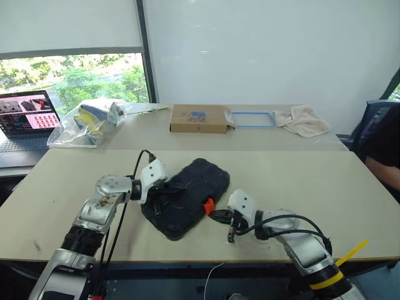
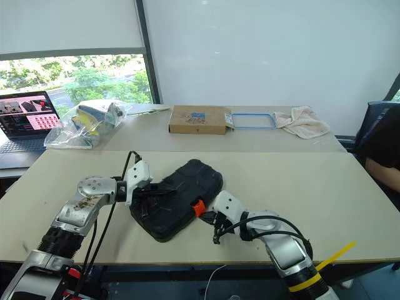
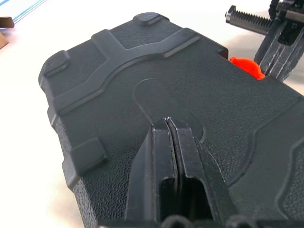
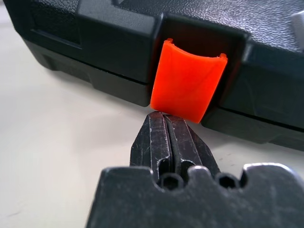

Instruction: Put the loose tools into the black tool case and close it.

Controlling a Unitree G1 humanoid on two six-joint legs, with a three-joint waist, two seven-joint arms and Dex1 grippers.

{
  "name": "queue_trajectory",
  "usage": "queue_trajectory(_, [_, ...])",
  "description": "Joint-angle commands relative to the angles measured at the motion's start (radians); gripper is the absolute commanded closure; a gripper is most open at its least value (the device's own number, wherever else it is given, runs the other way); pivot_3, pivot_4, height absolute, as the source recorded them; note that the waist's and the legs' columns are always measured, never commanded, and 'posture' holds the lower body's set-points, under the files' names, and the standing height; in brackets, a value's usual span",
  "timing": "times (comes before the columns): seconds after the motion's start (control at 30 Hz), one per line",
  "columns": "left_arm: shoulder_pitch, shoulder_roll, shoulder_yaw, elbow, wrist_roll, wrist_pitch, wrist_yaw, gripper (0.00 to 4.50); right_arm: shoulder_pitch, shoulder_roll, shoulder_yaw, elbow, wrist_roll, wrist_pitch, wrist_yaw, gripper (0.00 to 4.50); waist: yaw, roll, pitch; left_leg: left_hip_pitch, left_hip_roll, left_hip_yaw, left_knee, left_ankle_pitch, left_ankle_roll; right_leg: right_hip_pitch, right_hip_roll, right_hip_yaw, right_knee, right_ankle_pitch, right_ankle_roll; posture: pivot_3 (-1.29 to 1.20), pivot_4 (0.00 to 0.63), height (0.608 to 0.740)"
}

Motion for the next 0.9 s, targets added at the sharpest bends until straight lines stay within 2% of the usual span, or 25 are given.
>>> queue_trajectory(0.03, [0.054, -0.01, -0.079, 0.041, 0.049, 0.022, -0.026, 4.43, -0.071, 0.019, -0.045, -0.053, 0.036, -0.052, -0.006, 4.5, 0.0, 0.0, 0.0, 0.0, 0.0, 0.0, -0.001, 0.0, 0.0, 0.0, 0.0, 0.0, 0.0, 0.0, 0.0, 0.0, 0.15, 0.74])
queue_trajectory(0.37, [0.069, -0.01, -0.088, 0.052, 0.06, 0.017, -0.034, 4.43, -0.143, 0.029, -0.005, 0.025, -0.01, -0.03, -0.011, 4.5, 0.0, 0.0, 0.0, 0.001, 0.0, 0.0, -0.001, 0.0, -0.001, 0.0, 0.0, 0.0, 0.0, 0.0, -0.001, 0.0, 0.15, 0.74])
queue_trajectory(0.6, [0.075, -0.02, -0.087, 0.05, 0.059, 0.019, -0.028, 4.43, -0.087, -0.011, -0.011, -0.03, 0.006, -0.051, 0.033, 4.5, 0.001, 0.0, 0.0, 0.001, 0.0, 0.0, -0.002, 0.0, 0.0, 0.001, 0.0, 0.0, 0.0, 0.0, -0.001, 0.0, 0.15, 0.74])
queue_trajectory(0.73, [0.074, -0.02, -0.083, 0.057, 0.059, 0.015, -0.028, 4.43, -0.036, -0.074, -0.047, -0.068, 0.015, -0.031, 0.055, 4.5, 0.005, 0.001, -0.001, 0.004, -0.001, 0.0, -0.005, 0.0, 0.0, 0.003, 0.0, 0.0, -0.001, -0.001, -0.001, 0.0, 0.15, 0.74])
queue_trajectory(0.9, [0.066, -0.023, -0.084, 0.07, 0.063, 0.011, -0.03, 4.43, -0.046, -0.081, -0.062, -0.052, 0.015, -0.039, 0.037, 4.5, 0.006, 0.001, -0.001, 0.007, -0.001, 0.0, -0.006, 0.0, 0.0, 0.005, -0.001, 0.0, -0.001, -0.001, -0.001, 0.0, 0.15, 0.74])
